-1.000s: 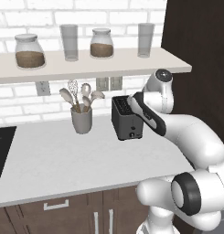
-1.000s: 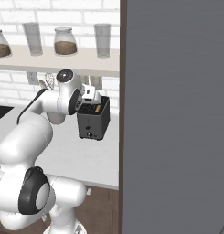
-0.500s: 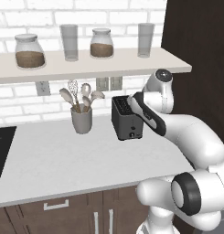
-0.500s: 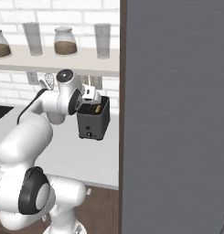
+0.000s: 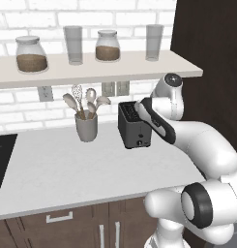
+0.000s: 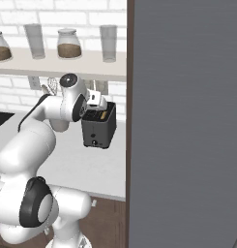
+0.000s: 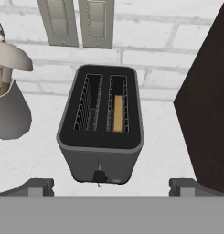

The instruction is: Start the toaster. Once the lever pops up, take the bread to the plate on the dining counter.

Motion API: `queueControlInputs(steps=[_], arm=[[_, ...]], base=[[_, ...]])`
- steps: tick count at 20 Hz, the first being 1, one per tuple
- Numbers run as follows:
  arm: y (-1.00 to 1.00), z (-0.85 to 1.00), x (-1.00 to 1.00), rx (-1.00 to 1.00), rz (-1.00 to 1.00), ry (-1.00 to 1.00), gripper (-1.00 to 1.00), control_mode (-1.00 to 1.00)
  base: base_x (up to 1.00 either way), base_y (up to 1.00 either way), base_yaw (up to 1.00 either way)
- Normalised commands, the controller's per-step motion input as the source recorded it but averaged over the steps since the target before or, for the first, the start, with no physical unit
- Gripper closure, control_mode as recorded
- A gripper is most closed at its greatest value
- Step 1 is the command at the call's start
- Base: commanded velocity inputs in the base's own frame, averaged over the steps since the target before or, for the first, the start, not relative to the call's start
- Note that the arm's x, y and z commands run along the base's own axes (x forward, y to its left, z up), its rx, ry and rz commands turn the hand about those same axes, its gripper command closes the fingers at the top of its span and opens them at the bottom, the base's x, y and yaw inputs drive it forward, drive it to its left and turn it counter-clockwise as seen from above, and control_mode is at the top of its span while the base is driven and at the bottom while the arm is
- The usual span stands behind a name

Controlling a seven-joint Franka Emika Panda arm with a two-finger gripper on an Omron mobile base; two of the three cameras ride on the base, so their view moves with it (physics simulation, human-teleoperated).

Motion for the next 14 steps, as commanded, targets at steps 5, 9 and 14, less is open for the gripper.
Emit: queueControlInputs(steps=[5,9,14], arm=[[0.0,0.0,0.0,0.0,0.0,0.0,-1.0,-1.0],[0.0,0.0,0.0,0.0,0.0,0.0,-1.0,-1.0],[0.0,0.0,0.0,0.0,0.0,0.0,-1.0,-1.0]], base=[[0.0,0.0,0.0],[0.0,0.0,0.0],[0.0,0.0,0.0]])
